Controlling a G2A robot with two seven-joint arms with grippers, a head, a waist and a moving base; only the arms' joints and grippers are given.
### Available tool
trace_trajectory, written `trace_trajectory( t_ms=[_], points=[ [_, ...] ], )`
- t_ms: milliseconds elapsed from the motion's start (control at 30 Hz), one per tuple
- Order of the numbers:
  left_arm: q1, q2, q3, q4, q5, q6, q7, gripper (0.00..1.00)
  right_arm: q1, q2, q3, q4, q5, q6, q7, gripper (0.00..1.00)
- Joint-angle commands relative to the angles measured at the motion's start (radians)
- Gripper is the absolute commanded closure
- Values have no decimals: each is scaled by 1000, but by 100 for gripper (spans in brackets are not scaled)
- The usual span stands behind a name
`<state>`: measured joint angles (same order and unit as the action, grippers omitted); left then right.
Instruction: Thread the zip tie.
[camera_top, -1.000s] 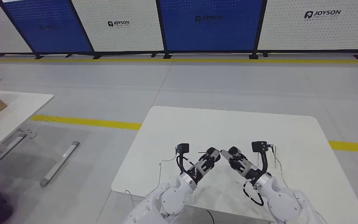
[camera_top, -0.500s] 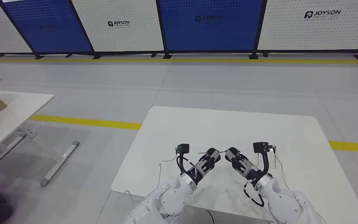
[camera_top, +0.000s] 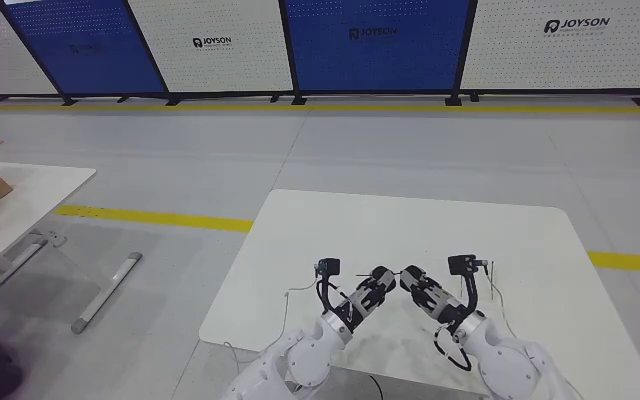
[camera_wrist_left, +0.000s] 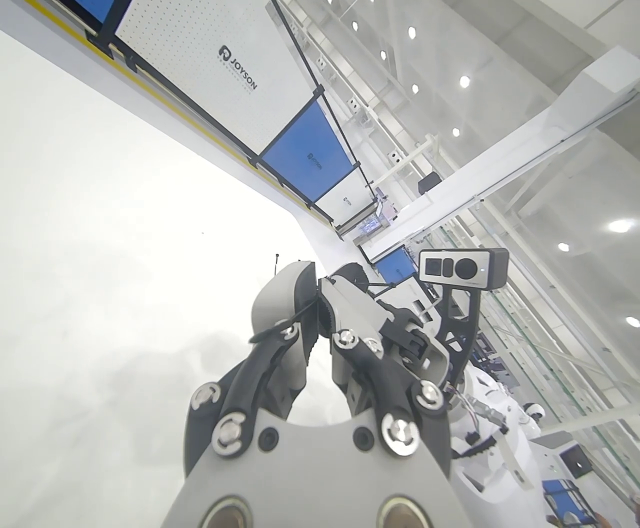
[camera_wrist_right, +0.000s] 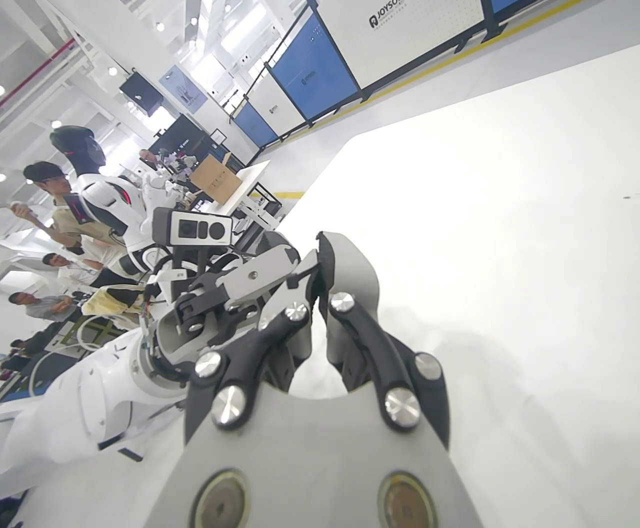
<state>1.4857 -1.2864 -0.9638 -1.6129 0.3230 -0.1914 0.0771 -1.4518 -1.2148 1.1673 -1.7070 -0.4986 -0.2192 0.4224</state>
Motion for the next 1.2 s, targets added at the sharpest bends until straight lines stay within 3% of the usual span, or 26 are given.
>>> trace_trajectory(
  t_ms=[0,67,133,300,433,600,933,1167],
  points=[
    [0,0,0,2,2,3,-1,100,-1,0,0,0,1,-2,-4,100],
    [0,0,0,1,4,7,-3,100,-2,0,1,-1,1,-2,-8,100],
    [-2,1,0,1,12,17,-15,77,-4,1,1,-3,0,0,-12,100],
    [2,1,-2,-5,15,14,-11,34,-6,1,2,-4,-2,6,-17,100],
    [0,1,-2,-3,14,11,-4,49,-4,1,3,3,-3,15,-26,100],
    [2,0,-5,-3,10,1,7,56,-3,2,9,12,1,16,-32,100],
    [2,-1,-7,0,4,-7,18,100,-6,3,9,11,-1,11,-36,100],
    [3,-1,-8,2,5,-8,17,100,-7,4,8,11,-3,8,-39,100]
  ],
)
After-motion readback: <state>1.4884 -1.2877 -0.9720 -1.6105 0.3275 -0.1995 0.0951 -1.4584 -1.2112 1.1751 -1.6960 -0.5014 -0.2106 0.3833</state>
